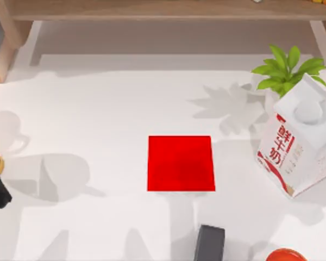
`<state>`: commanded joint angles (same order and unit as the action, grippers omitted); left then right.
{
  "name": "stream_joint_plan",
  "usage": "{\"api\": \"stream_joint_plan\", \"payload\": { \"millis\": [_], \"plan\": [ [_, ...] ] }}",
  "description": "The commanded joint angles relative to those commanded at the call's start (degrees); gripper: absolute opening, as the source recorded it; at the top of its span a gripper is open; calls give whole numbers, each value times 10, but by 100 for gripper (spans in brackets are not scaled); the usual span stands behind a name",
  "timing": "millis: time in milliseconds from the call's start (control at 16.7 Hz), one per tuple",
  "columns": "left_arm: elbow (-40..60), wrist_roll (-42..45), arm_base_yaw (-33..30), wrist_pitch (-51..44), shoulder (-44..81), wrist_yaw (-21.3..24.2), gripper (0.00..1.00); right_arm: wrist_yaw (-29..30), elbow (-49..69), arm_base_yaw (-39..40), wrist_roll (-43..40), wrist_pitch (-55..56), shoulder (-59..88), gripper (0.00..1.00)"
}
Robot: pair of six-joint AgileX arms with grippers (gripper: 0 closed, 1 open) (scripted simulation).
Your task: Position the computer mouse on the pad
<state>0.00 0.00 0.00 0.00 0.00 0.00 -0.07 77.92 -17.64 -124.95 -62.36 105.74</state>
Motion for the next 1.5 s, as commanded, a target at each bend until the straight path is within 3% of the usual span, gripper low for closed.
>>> {"api": "stream_joint_plan", "payload": {
  "millis": [720, 1080, 1500],
  "plan": [
    [0, 0, 0, 0, 0, 0, 100, -1, -122, 0, 1, 192, 74, 100],
    [0, 0, 0, 0, 0, 0, 100, 1, -122, -1, 2, 213, 92, 100],
    [0, 0, 0, 0, 0, 0, 100, 1, -122, -1, 2, 213, 92, 47]
  ]
}}
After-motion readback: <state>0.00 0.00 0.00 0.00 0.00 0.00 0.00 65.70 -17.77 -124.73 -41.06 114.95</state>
